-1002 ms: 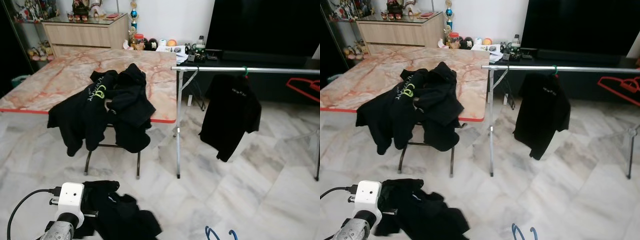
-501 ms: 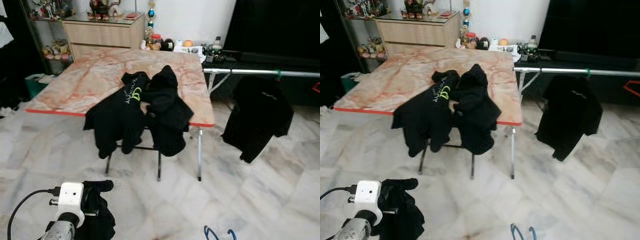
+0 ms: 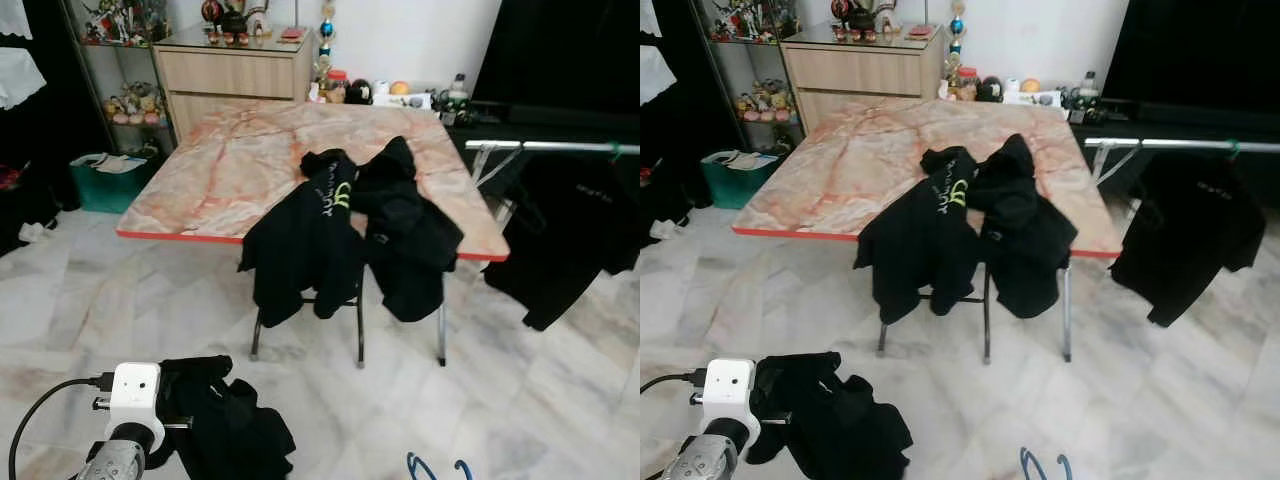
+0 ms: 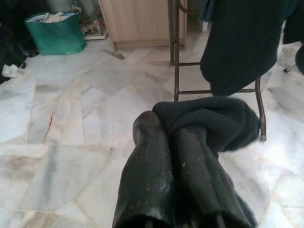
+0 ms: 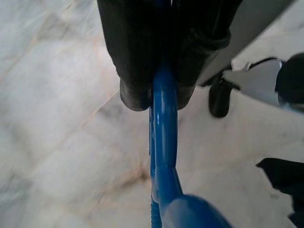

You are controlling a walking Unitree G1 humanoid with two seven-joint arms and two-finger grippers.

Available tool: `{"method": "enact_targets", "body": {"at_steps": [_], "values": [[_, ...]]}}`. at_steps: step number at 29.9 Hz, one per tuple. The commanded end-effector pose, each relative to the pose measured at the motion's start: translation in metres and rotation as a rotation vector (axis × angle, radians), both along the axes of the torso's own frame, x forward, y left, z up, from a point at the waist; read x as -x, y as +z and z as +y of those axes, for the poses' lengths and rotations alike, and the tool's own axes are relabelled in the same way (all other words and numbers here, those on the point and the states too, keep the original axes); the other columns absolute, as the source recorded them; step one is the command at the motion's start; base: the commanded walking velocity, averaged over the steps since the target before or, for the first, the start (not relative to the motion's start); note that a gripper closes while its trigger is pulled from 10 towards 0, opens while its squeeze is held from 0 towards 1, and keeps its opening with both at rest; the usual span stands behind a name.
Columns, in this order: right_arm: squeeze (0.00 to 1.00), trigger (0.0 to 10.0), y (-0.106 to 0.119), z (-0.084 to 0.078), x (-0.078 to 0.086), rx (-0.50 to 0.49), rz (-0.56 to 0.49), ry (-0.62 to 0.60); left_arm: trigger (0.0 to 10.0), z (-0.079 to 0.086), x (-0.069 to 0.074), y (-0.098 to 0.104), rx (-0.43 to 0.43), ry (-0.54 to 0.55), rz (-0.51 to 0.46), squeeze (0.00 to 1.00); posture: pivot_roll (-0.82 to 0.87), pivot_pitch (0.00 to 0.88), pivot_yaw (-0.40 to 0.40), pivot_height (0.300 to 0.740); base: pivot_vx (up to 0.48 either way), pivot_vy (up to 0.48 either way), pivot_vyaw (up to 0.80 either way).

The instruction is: Hang hanger

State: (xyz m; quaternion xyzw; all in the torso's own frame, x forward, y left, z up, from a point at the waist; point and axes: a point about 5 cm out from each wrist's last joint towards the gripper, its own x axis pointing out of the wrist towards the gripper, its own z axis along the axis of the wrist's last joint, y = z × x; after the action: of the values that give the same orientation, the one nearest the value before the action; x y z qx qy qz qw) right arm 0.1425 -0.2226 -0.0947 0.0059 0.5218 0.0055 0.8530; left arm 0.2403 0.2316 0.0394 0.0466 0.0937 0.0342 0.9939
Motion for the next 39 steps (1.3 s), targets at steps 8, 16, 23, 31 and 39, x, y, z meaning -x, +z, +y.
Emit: {"method": "enact_targets", "body": {"at_steps": [8,16,23,31,39], "values": [[0.0,10.0,0.0,-0.001,0.002,0.003,0.006,0.001,10.0,-0.009,-0.005,0.013,0.005,-0.05,-0.066,0.0,0.23,0.0,-0.013,0.74,0.0,0.0,0.0],[0.0,10.0,-0.001,-0.001,0.002,0.003,0.008,0.001,10.0,-0.014,-0.005,0.014,0.015,-0.07,-0.078,0.0,0.23,0.0,-0.014,0.74,0.213,0.0,0.0],[0.0,10.0,-0.001,-0.001,0.002,0.0,0.008,-0.001,10.0,-0.014,-0.006,0.016,0.02,-0.07,-0.085,0.0,0.23,0.0,-0.013,0.74,0.335,0.0,0.0],[0.0,10.0,-0.001,0.0,0.002,-0.005,0.008,0.0,10.0,-0.013,-0.01,0.022,0.028,-0.067,-0.108,0.0,0.23,0.0,-0.012,0.74,0.37,0.0,0.0],[0.0,10.0,0.0,0.001,0.001,-0.012,-0.001,-0.011,10.0,-0.015,-0.043,0.081,0.034,-0.099,-0.303,0.0,0.24,0.0,-0.018,0.74,0.405,0.0,0.0]]}}
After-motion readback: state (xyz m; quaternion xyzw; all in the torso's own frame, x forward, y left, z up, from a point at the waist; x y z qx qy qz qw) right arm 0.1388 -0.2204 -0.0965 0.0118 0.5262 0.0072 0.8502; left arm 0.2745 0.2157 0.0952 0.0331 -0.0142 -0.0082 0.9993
